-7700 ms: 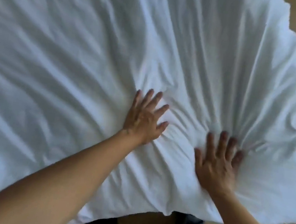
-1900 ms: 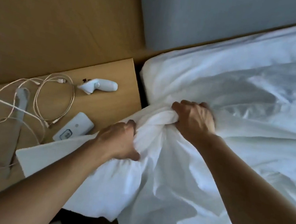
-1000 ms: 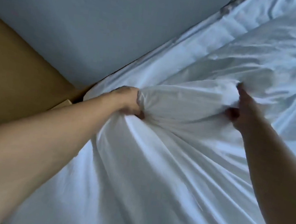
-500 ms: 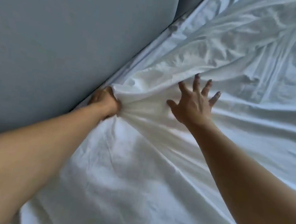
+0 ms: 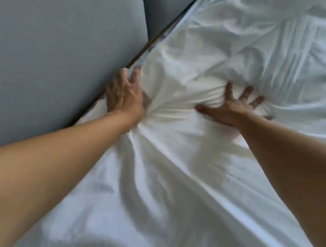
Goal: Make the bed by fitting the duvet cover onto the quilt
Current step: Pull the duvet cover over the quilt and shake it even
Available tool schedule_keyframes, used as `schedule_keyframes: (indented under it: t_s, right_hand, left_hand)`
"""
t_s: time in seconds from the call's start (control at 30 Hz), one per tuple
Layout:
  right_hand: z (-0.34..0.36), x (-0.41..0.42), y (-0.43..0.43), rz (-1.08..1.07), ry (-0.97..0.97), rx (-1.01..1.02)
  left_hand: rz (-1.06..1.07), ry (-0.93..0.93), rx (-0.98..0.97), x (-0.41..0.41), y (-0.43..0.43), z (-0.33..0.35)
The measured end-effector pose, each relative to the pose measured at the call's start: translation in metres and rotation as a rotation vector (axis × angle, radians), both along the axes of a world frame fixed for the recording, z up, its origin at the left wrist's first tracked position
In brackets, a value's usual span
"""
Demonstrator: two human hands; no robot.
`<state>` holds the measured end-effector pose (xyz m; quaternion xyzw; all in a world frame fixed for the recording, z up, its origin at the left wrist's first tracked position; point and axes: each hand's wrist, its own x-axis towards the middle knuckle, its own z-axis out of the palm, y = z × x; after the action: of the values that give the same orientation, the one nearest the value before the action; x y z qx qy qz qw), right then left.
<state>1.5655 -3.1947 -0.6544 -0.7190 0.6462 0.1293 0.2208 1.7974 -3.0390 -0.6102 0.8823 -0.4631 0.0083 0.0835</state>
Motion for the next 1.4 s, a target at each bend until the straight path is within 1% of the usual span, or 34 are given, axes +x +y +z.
schedule_keyframes:
  t_s: [0.03, 0.07, 0.1, 0.13, 0.17, 0.2, 0.23, 0.27, 0.3, 0.33, 0.37, 0.43, 0.47, 0.5, 0.53, 0.6, 0.63, 0.67, 0.7, 0.73, 0.8, 0.83, 0.87, 0.9, 0.97, 1.0, 1.13, 1.17, 1.23, 1.27, 1.3, 1.37, 1.4]
  right_hand:
    - [-0.009, 0.007, -0.012, 0.009, -0.001, -0.043]
    - [-0.016, 0.013, -0.021, 0.020, 0.002, -0.110]
    - [-0.021, 0.018, -0.032, 0.032, 0.001, -0.159]
    - [-0.024, 0.021, -0.048, 0.053, -0.004, -0.178]
    - [-0.028, 0.020, -0.062, 0.078, -0.012, -0.197]
    - [-0.031, 0.013, -0.084, 0.099, -0.013, -0.224]
    - [-0.034, 0.007, -0.099, 0.117, 0.003, -0.257]
    - [-0.037, 0.004, -0.110, 0.130, 0.029, -0.297]
    - [-0.040, 0.004, -0.122, 0.132, 0.054, -0.329]
    - [-0.044, 0.007, -0.124, 0.133, 0.070, -0.361]
    - [-0.047, 0.010, -0.129, 0.132, 0.074, -0.365]
    - [-0.055, 0.012, -0.128, 0.147, 0.030, -0.404]
    - [-0.055, 0.010, -0.132, 0.152, 0.002, -0.425]
    - [-0.056, 0.008, -0.131, 0.156, -0.033, -0.450]
    - [-0.057, 0.007, -0.134, 0.154, -0.055, -0.463]
    - [-0.063, 0.002, -0.129, 0.168, -0.080, -0.491]
    - [-0.066, 0.001, -0.132, 0.180, -0.086, -0.502]
    - [-0.067, -0.001, -0.131, 0.193, -0.096, -0.514]
    - [-0.068, -0.001, -0.135, 0.195, -0.106, -0.535]
    - [-0.069, -0.002, -0.135, 0.197, -0.118, -0.550]
    - [-0.072, -0.003, -0.137, 0.195, -0.145, -0.576]
    - [-0.074, -0.005, -0.135, 0.195, -0.164, -0.590]
    - [-0.076, -0.004, -0.138, 0.196, -0.176, -0.610]
    - [-0.077, -0.005, -0.137, 0.197, -0.189, -0.621]
    - [-0.077, -0.006, -0.139, 0.201, -0.217, -0.651]
    - [-0.077, -0.006, -0.138, 0.203, -0.230, -0.659]
    - [-0.078, -0.005, -0.139, 0.189, -0.258, -0.662]
    - [-0.078, -0.004, -0.139, 0.190, -0.264, -0.659]
    - [-0.079, -0.004, -0.139, 0.190, -0.268, -0.654]
    - [-0.078, -0.004, -0.140, 0.187, -0.268, -0.655]
    - [-0.078, -0.004, -0.140, 0.182, -0.263, -0.651]
    - [-0.077, -0.003, -0.138, 0.176, -0.257, -0.646]
    - [-0.076, -0.004, -0.139, 0.176, -0.260, -0.649]
  left_hand:
    - [-0.232, -0.083, -0.137, -0.020, -0.023, 0.000]
    - [-0.461, -0.140, -0.156, -0.040, -0.042, -0.004]
    - [-0.592, -0.184, -0.086, -0.052, -0.060, -0.011]
    - [-0.585, -0.180, 0.053, -0.053, -0.079, -0.019]
    - [-0.453, -0.112, 0.235, -0.043, -0.090, -0.025]
    - [-0.269, -0.015, 0.350, -0.031, -0.106, -0.031]
    - [-0.099, 0.076, 0.402, -0.015, -0.115, -0.036]
    - [0.016, 0.103, 0.407, 0.000, -0.123, -0.038]
    - [0.079, 0.071, 0.381, 0.009, -0.138, -0.039]
    - [0.089, -0.018, 0.320, 0.012, -0.150, -0.038]
    - [0.009, -0.103, 0.219, 0.007, -0.172, -0.037]
    - [-0.294, -0.139, 0.045, -0.013, -0.218, -0.035]
    - [-0.439, -0.122, 0.009, -0.023, -0.251, -0.034]
    - [-0.503, -0.080, 0.025, -0.027, -0.278, -0.033]
    - [-0.485, -0.013, 0.107, -0.026, -0.306, -0.033]
    - [-0.303, 0.143, 0.336, -0.013, -0.337, -0.041]
    - [-0.220, 0.180, 0.413, -0.006, -0.356, -0.042]
    - [-0.163, 0.165, 0.457, -0.004, -0.372, -0.040]
    - [-0.155, 0.106, 0.474, -0.006, -0.394, -0.032]
    - [-0.192, 0.025, 0.435, -0.012, -0.413, -0.021]
    - [-0.381, -0.124, 0.245, -0.022, -0.451, -0.009]
    - [-0.481, -0.140, 0.170, -0.020, -0.463, -0.012]
    - [-0.530, -0.103, 0.189, -0.010, -0.475, -0.016]
    - [-0.506, -0.001, 0.244, 0.003, -0.480, -0.022]
    - [-0.313, 0.221, 0.341, 0.031, -0.489, -0.034]
    - [-0.237, 0.257, 0.352, 0.042, -0.494, -0.038]
    - [-0.171, 0.295, 0.384, 0.048, -0.531, -0.042]
    - [-0.141, 0.277, 0.376, 0.045, -0.539, -0.041]
    - [-0.110, 0.122, 0.317, 0.017, -0.548, -0.036]
    - [-0.175, 0.064, 0.269, -0.006, -0.546, -0.033]
    - [-0.324, 0.055, 0.236, -0.032, -0.539, -0.032]
    - [-0.666, 0.021, 0.265, -0.065, -0.505, -0.042]
    - [-0.716, 0.001, 0.299, -0.064, -0.494, -0.048]
